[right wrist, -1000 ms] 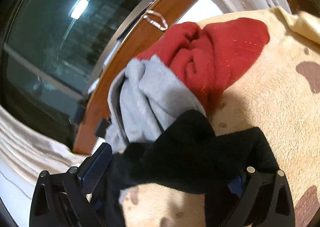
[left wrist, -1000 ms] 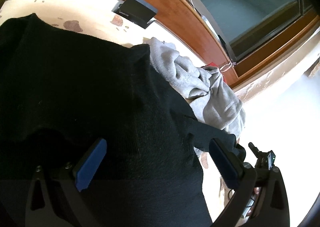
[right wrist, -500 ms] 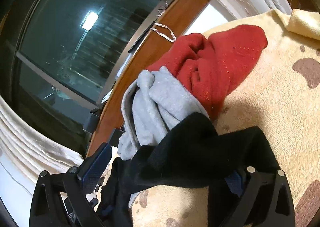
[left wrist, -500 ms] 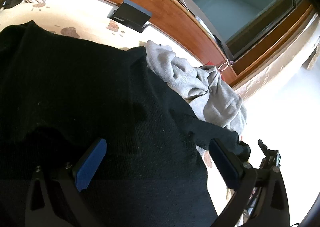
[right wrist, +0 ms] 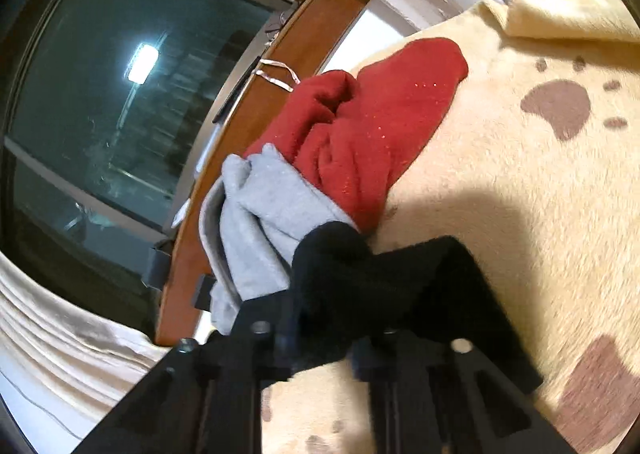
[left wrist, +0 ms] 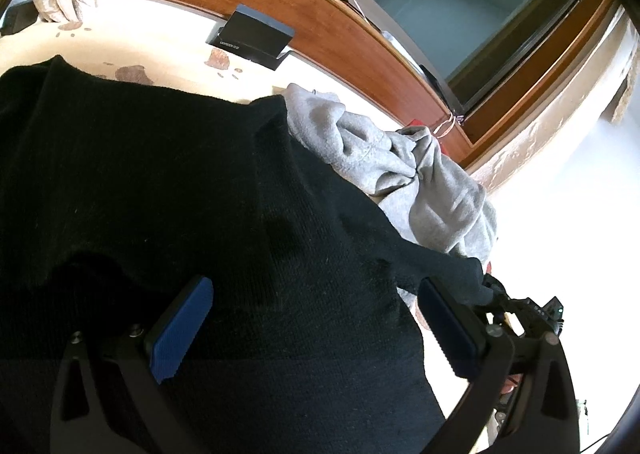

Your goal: Fold clothes

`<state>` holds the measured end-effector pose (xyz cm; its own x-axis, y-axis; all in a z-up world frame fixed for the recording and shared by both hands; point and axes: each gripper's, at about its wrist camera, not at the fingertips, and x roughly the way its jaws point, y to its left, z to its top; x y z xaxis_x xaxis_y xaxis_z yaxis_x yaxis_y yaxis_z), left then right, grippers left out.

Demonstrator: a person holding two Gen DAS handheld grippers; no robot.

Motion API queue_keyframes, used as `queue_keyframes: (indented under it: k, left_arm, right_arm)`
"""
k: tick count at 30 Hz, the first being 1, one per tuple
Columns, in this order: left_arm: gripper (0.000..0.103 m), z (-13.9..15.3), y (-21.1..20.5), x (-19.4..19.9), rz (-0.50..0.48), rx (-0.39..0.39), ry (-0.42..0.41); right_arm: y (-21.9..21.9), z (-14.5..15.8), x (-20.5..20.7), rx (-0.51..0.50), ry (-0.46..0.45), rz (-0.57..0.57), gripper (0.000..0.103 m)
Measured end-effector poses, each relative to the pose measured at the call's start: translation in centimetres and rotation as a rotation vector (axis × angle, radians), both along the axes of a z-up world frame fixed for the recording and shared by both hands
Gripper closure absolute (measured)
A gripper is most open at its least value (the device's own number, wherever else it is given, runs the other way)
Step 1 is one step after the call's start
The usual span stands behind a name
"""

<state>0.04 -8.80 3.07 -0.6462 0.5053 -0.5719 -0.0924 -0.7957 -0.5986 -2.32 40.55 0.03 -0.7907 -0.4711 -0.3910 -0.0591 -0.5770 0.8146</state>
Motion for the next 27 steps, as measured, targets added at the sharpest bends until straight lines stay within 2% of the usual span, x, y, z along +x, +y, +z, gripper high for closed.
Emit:
queue_keyframes:
  k: [3,9,12,15,20,23,25,27]
  left_arm:
    - [0.001,0.0,-0.1,0.0,0.002,0.008,0.0]
    - [0.001,0.0,-0.5,-0.1,0.002,0.042,-0.027]
    - [0.001,0.1,-1.6,-0.3,0.02,0.116,-0.104]
    - [0.001,0.7,-3.5,0.0,0.065,0.216,-0.153]
    - [0.001,4.2,-7.6,2.0,0.194,0.192,-0.038]
    - [0.001,5.7,-10.7,3.7,0.305,0.208,0.012]
    - [0.001,6.2,-12.9,4.8,0.393,0.21,0.033]
    - [0.001,6.3,-14.7,5.6,0.466,0.206,0.045]
  right_arm:
    - [-0.5,2.2,0.3,0.07,0.067,0.009,0.089]
    - [-2.9,11.4,2.3,0.249,0.351,0.005,0.089]
    - [-4.7,13.8,2.6,0.29,0.425,0.03,0.09]
    - [-6.8,14.9,2.0,0.336,0.442,0.049,0.09]
    - [-12.2,16.5,0.5,0.432,0.477,0.121,0.09]
    - [-17.2,17.7,0.1,0.505,0.53,0.191,0.09]
    - [-20.9,18.1,0.2,0.558,0.564,0.255,0.09]
    - [-26.6,17.9,0.7,0.671,0.608,0.396,0.089]
